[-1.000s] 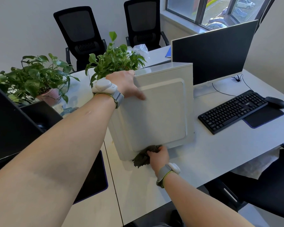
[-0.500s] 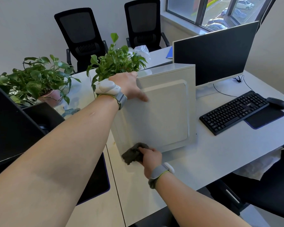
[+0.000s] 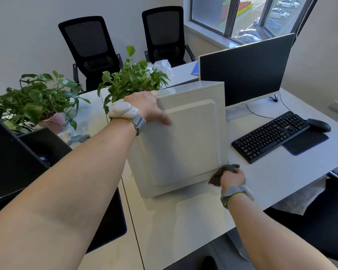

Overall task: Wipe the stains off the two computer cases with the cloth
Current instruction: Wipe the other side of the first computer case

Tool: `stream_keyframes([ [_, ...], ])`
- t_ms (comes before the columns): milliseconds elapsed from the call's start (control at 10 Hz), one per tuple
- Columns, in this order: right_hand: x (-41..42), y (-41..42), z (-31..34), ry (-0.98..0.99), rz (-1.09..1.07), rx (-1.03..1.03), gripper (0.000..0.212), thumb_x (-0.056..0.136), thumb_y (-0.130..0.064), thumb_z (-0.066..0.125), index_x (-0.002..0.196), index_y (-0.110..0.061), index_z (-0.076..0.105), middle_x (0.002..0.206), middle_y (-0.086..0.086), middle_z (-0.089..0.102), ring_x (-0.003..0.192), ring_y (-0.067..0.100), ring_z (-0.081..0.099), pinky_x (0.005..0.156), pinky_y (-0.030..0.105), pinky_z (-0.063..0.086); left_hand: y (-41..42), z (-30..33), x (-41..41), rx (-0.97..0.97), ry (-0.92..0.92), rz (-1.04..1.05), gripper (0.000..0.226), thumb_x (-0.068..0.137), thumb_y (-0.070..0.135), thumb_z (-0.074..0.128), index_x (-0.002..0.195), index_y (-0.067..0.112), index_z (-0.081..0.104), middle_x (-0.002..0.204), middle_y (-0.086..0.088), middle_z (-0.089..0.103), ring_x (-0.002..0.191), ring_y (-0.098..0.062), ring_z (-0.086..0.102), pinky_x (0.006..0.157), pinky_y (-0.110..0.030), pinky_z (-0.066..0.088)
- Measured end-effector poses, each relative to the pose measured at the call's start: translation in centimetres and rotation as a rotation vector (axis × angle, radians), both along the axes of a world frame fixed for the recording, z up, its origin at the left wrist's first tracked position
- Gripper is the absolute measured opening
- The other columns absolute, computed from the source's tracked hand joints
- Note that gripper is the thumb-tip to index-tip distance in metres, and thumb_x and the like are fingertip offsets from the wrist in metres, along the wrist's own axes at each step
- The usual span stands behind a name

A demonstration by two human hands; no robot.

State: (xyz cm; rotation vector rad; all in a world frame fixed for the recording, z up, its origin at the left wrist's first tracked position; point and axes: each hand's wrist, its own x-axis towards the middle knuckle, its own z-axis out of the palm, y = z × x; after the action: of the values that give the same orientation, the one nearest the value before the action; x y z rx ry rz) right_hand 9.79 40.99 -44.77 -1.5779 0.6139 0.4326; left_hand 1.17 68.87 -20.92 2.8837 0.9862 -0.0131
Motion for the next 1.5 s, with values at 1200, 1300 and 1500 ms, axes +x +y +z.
stream_keyframes([
  [1200,-13.5,3.7,-2.3,-0.970,1.633,-0.785,0.020,0.086,-0.009,0.058,0.104,-0.015,0.065,0.113,0.006,0.055,0.076,0.033,0.060,0.058,0.033,0.047,-0.8,-0.6,-0.6,0.036,0.006,-0.021,0.095,0.036,0.090,0.071,0.108,0.032,0.056,0.097,0.009,0.065,0.092,-0.024,0.063,0.074,-0.036,0.052],
  [1300,-14.3,4.6,-1.3,-1.091,1.600,-0.631,0.035,0.086,-0.012,0.063,0.120,-0.017,0.064,0.111,0.005,0.059,0.066,0.030,0.059,0.051,0.035,0.051,-0.5,-0.3,-0.5,0.032,0.003,-0.016,0.098,0.036,0.090,0.071,0.113,0.032,0.056,0.099,0.008,0.065,0.094,-0.024,0.064,0.073,-0.035,0.052],
  [1500,-13.2,5.3,-1.5,-1.229,1.748,-0.769,0.039,0.099,-0.009,0.039,0.134,-0.015,0.057,0.126,0.013,0.053,0.099,0.039,0.061,0.069,0.044,0.056,-0.7,-0.2,-0.6,0.042,0.011,-0.021,0.097,0.035,0.091,0.070,0.110,0.031,0.055,0.096,0.008,0.065,0.091,-0.025,0.063,0.069,-0.034,0.049],
])
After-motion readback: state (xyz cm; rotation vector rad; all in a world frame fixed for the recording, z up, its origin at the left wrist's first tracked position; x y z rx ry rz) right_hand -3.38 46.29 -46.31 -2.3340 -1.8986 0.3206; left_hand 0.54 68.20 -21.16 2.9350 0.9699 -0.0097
